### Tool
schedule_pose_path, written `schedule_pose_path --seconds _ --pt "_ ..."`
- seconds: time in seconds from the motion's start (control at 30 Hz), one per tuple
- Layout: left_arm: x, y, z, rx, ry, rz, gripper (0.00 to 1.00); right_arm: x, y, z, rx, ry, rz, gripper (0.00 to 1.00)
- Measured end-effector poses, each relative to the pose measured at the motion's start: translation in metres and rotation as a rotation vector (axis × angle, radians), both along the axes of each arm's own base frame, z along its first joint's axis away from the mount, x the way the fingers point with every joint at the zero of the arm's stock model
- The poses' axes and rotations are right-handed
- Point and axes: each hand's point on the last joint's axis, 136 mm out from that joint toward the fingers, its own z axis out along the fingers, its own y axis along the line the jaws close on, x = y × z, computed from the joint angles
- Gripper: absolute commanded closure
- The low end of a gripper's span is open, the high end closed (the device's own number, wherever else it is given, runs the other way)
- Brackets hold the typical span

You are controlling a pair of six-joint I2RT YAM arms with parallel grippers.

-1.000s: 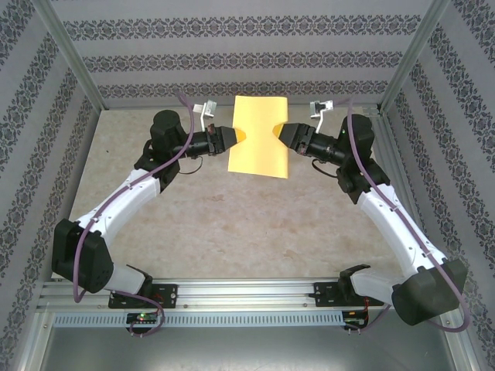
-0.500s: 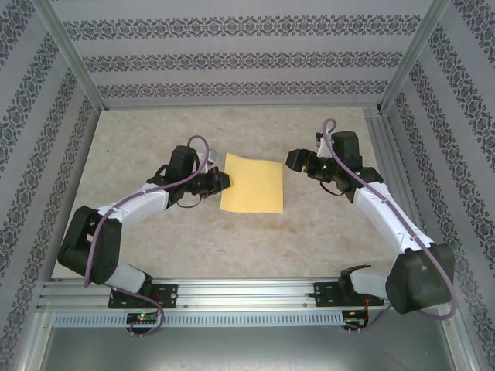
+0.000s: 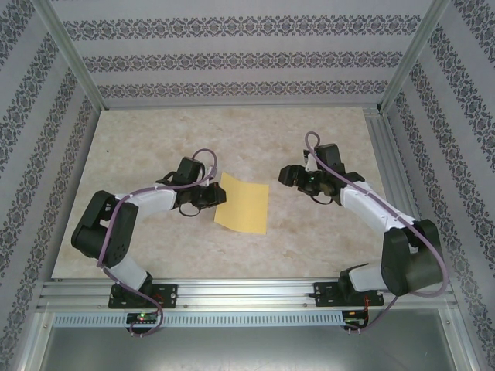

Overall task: Fold a paper plane with a square sheet of paper (fold left side to right side)
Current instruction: Place a square sheet of paper at the center of the table, then first fold in half a square sheet of paper at the center of the table.

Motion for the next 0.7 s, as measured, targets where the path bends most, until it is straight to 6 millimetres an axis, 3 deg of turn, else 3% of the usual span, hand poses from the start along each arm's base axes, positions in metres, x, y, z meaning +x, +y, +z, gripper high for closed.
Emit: schedule_pose_path --seconds 0.1,0.2,0.7 --pt "0.005 -0.004 0.008 -0.014 -0.024 -0.010 0.63 0.000 0.012 -0.010 0.010 0.028 0.010 0.36" --pt "0.005 -0.007 0.011 -0.030 -0.024 -0.018 0.57 0.001 0.022 -0.017 0.024 0.049 0.006 0.36" --pt "0.001 -0.043 0.031 -0.125 -0.045 -0.095 0.58 0.020 0.070 -0.027 0.174 0.124 -0.073 0.35"
